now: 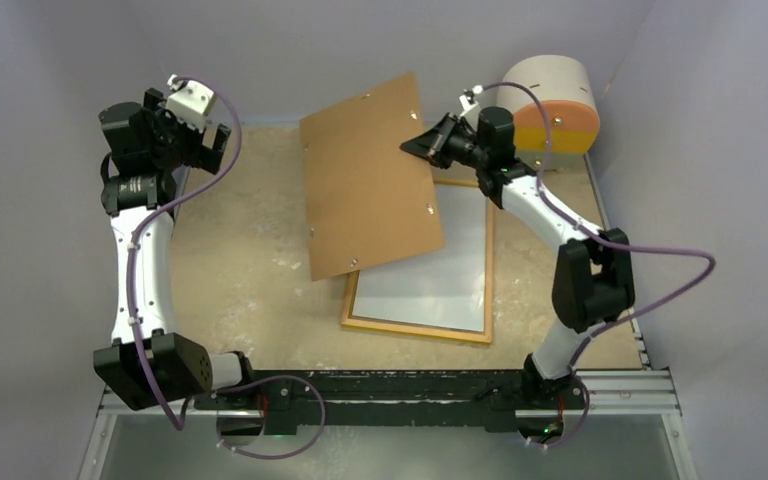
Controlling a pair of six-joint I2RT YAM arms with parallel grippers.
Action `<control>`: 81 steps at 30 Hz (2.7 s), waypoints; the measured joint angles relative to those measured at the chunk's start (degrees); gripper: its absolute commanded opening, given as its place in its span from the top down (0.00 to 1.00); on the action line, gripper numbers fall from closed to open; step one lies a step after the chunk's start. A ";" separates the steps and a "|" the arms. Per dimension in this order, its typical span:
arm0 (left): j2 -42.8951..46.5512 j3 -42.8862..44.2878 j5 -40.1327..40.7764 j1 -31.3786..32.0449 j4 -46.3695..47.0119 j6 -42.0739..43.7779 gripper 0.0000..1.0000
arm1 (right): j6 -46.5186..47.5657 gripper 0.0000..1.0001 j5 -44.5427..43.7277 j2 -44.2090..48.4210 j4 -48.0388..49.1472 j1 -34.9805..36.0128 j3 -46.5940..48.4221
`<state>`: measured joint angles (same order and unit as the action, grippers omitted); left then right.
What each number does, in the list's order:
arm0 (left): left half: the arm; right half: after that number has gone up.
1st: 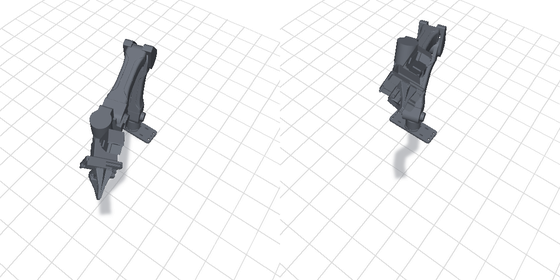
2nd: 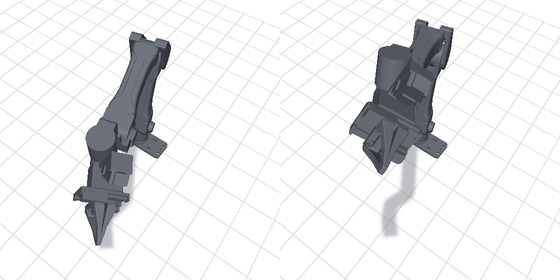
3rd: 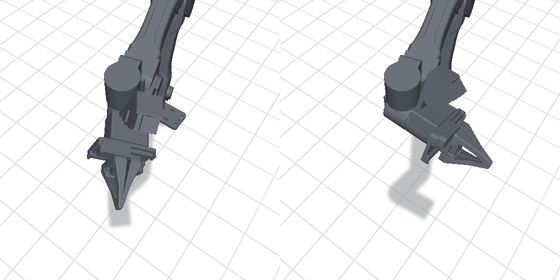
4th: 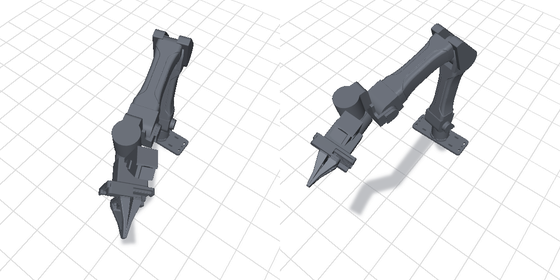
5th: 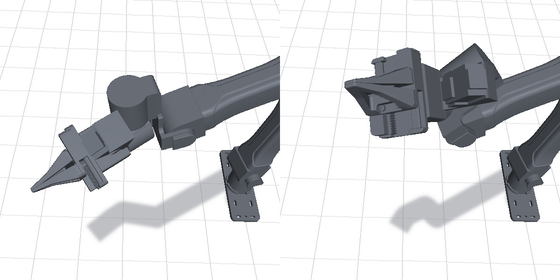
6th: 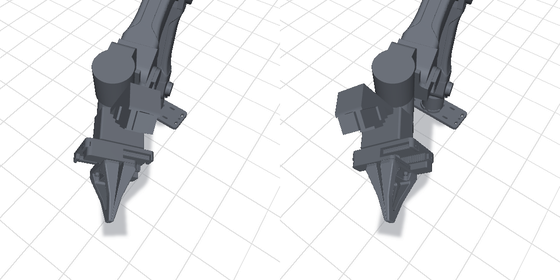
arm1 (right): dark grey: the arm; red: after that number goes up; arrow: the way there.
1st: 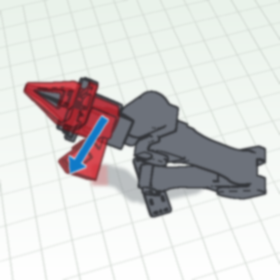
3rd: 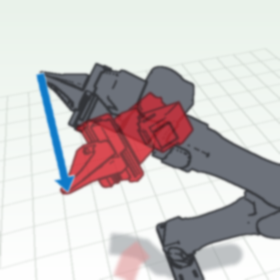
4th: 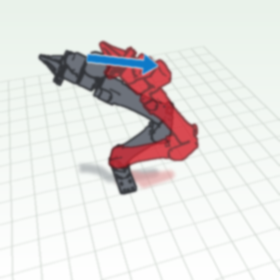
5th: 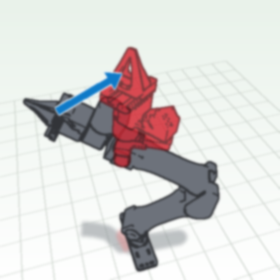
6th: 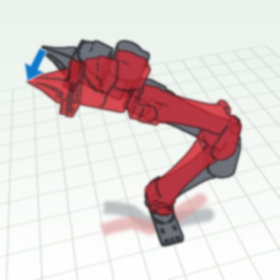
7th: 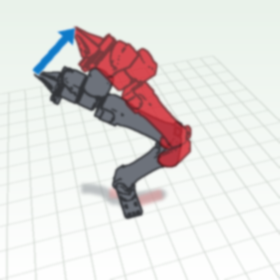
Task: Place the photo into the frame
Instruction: Place the photo frame item in the photo frame.
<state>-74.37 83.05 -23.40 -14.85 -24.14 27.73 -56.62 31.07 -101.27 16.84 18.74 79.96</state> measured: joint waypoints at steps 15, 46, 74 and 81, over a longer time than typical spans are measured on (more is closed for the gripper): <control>-11.37 -8.28 -7.19 5.22 -2.05 0.31 0.02 | -1.20 1.00 -0.04 30.97 -4.96 -16.39 -31.06; -22.38 -8.28 -8.11 11.21 -1.49 -1.66 0.00 | 1.33 1.00 8.15 19.78 0.20 -21.38 -34.34; -22.75 -8.28 -7.69 12.00 -3.39 -1.14 0.00 | -0.83 1.00 10.36 16.33 8.87 -21.18 -39.74; -22.75 -8.28 -7.65 12.00 -3.80 -0.61 0.00 | -1.25 1.00 9.73 16.15 10.05 -20.55 -40.13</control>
<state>-97.12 74.76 -31.05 -2.85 -27.94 27.11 -57.87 40.80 -85.12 26.89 -1.80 39.83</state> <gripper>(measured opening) 0.996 0.019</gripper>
